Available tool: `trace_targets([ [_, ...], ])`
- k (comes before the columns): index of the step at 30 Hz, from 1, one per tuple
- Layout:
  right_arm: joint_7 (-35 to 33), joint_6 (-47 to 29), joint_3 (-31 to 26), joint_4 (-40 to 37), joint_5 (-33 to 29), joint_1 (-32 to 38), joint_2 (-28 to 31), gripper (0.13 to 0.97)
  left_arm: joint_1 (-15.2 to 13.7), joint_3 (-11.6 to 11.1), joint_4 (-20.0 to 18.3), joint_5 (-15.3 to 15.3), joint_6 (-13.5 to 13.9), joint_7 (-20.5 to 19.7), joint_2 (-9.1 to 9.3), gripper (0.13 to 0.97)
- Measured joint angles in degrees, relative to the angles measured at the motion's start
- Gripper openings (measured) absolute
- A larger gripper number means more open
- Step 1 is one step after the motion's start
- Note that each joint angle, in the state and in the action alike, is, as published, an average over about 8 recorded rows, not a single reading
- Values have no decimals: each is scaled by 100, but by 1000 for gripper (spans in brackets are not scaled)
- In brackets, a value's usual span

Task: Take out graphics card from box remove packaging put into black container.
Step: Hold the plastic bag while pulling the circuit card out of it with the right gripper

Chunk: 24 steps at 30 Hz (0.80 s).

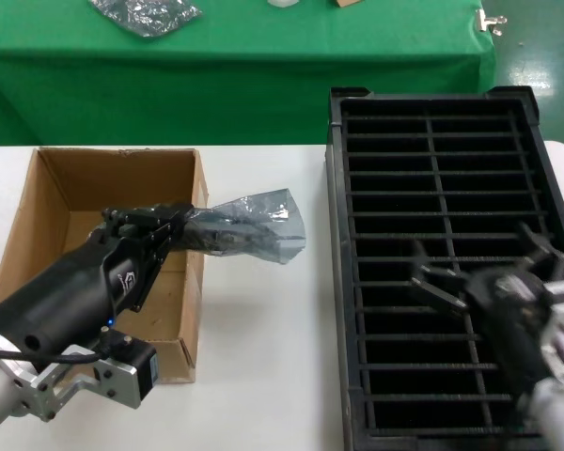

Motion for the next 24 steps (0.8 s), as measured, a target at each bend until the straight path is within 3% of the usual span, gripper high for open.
trace_targets([
  [13,-1307,1175,-2175,292,1771,1234,578,948,0,0,0,0,0,0,0,139],
  [18,-1569,1279,-2795,291,2405,1669,976,931,0,-1,0,0,0,0,0,139],
  [24,-1602,1099,-3307,169,2885,2152,1446,856,0,0,0,0,0,0,0,139],
])
